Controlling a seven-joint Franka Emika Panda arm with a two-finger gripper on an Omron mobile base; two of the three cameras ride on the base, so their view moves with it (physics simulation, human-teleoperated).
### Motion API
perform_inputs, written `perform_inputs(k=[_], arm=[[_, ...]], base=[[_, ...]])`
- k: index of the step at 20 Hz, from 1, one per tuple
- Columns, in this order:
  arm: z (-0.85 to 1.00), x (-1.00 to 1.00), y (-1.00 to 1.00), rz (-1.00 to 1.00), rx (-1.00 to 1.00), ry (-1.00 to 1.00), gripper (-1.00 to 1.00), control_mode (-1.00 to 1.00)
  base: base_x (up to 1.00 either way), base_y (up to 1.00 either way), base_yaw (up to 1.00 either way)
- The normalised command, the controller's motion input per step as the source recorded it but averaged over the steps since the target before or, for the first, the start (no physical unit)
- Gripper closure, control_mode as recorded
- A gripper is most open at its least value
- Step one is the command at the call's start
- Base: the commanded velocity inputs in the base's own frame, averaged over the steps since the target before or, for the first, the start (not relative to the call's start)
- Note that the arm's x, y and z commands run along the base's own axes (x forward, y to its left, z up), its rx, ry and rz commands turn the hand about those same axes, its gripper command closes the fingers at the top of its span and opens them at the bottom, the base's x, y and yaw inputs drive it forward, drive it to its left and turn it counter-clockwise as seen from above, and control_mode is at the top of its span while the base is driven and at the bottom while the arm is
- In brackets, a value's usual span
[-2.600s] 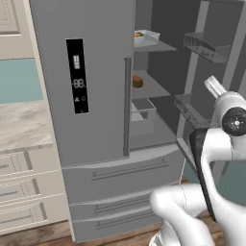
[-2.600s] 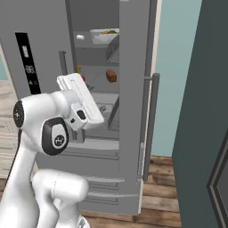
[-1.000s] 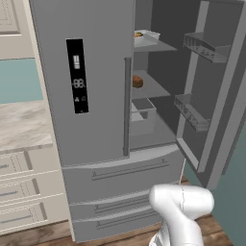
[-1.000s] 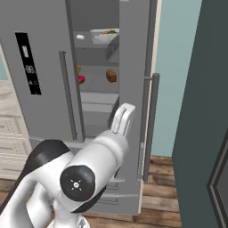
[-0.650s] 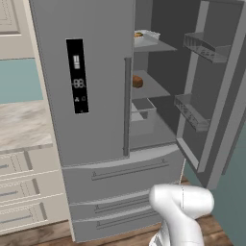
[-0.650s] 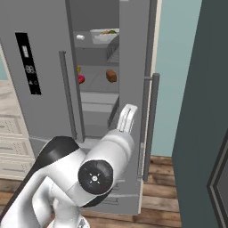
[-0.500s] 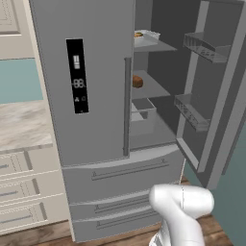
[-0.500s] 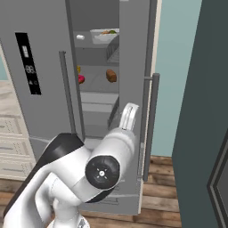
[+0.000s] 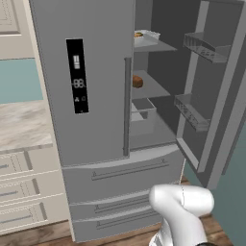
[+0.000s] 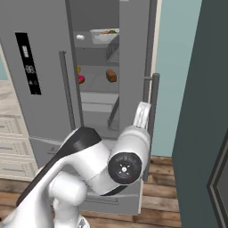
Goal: Place the tupperware on the top shelf of the fridge. Make space for the tupperware among the existing items by rearranging them on the shelves if needed. Close the fridge door when finished.
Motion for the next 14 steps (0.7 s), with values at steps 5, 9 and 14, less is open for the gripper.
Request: perform_inputs(k=[5,9,14], arm=[[-0.12,0.27,-0.21,0.03,0.00,0.00,-1.00,-1.00],[-0.15,0.35,-0.13,0.05,0.00,0.00,-1.00,-1.00],[-0.19,0.43,-0.14,0.07,0.00,0.01,-1.00,-1.00]], base=[[0.00,0.00,0.00],[0.00,0.00,0.00],[0.00,0.00,0.00]])
